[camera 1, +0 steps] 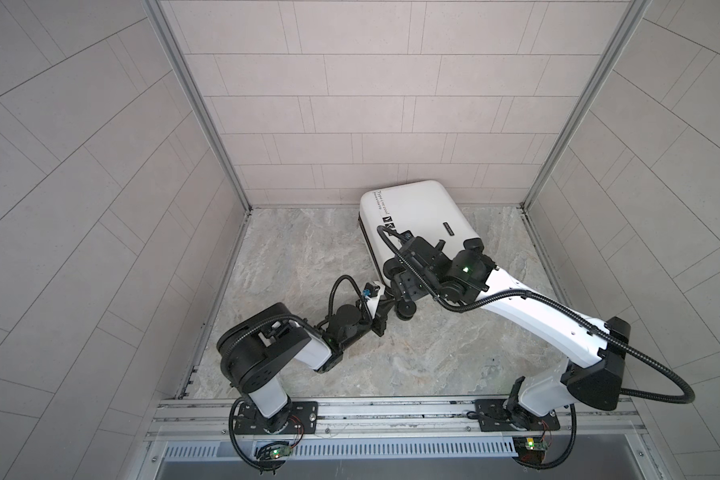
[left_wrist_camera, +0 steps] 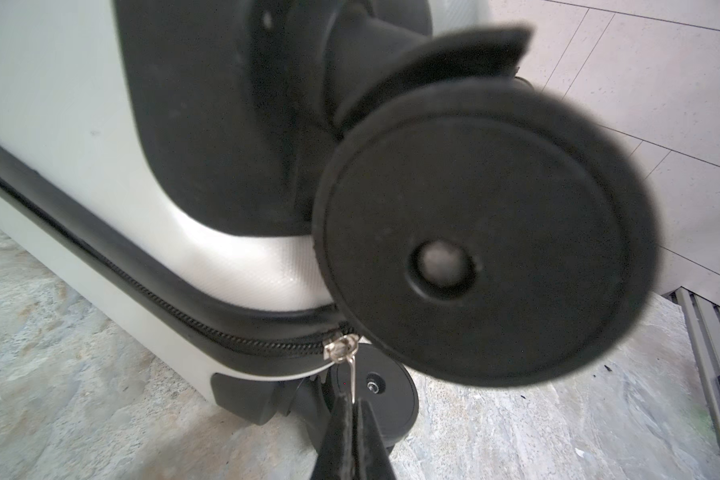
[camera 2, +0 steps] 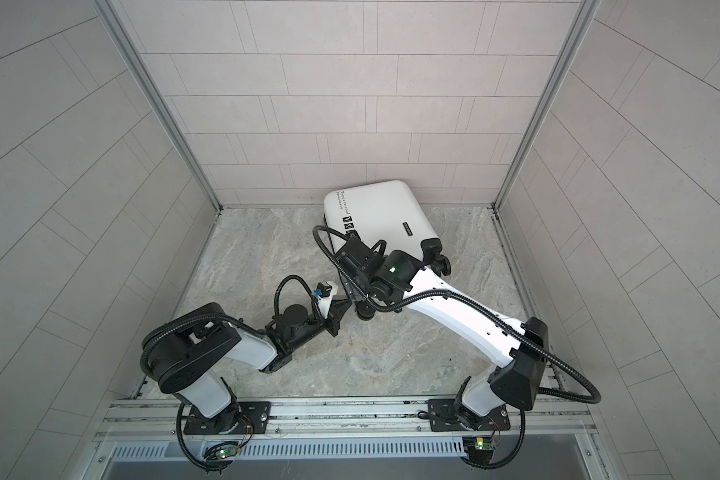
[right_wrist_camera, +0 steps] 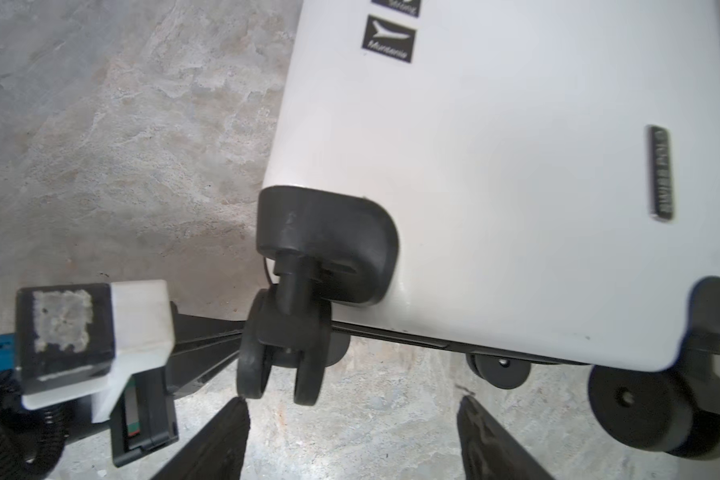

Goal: Pack the luggage

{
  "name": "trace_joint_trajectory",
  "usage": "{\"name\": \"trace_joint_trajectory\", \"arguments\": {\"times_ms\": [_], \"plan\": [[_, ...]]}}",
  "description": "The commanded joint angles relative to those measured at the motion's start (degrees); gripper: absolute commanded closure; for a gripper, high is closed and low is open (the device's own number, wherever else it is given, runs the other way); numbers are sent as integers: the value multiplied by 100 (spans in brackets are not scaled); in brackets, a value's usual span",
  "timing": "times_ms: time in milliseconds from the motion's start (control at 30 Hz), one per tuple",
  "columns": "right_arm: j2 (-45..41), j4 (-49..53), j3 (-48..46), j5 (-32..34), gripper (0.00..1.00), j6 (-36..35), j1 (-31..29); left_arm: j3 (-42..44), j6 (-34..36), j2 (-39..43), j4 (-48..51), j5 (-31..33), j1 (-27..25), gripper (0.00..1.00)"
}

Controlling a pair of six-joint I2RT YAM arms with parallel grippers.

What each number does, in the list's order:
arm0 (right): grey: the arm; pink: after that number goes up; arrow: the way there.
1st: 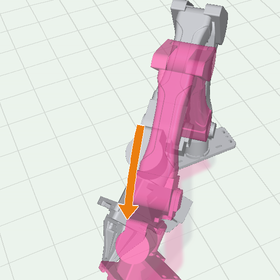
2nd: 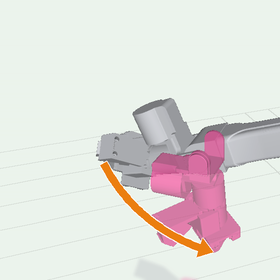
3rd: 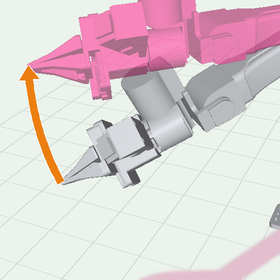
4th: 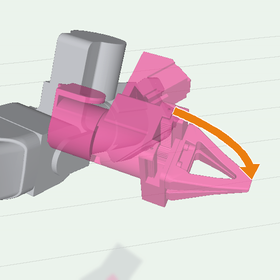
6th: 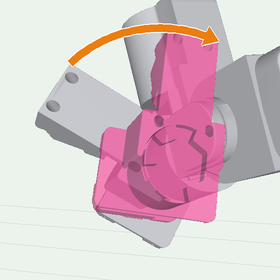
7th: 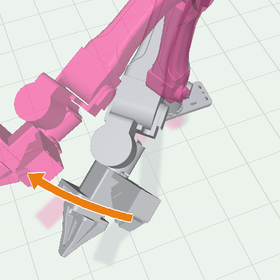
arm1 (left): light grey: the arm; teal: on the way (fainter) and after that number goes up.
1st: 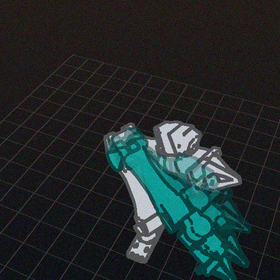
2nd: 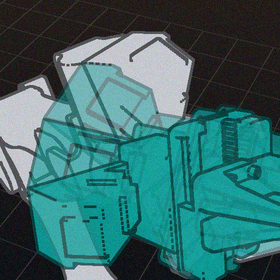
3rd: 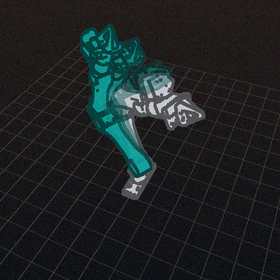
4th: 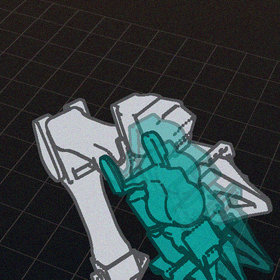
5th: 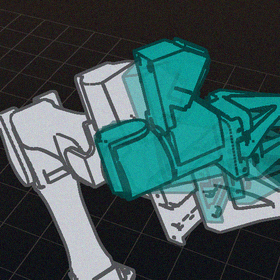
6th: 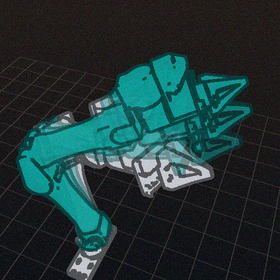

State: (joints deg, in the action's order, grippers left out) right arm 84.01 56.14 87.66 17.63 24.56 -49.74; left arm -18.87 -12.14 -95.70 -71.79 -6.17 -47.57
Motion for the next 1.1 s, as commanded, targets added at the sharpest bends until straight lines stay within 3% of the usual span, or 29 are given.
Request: {"name": "trace_joint_trajectory", "arguments": {"times_ms": [0, 300, 500, 767, 1067], "plan": [[-467, 143, -240, 484, 17, -64, 378, 94, -43, 48, -387, -11, -77, 100], [-1629, -384, -1523, -67, 15, -90, 2512, 173, -133, 69, -370, 190, -77, 100], [-1828, -768, -2034, -807, 13, -542, 3603, 173, -207, 58, -370, 325, -72, 100], [-1245, -931, -2015, -1090, 15, -1249, 3768, 173, -244, 35, -353, 407, -77, 100], [-769, -1015, -2026, -1027, 20, -1289, 3812, 173, -254, 36, -327, 380, -73, 100]]}}
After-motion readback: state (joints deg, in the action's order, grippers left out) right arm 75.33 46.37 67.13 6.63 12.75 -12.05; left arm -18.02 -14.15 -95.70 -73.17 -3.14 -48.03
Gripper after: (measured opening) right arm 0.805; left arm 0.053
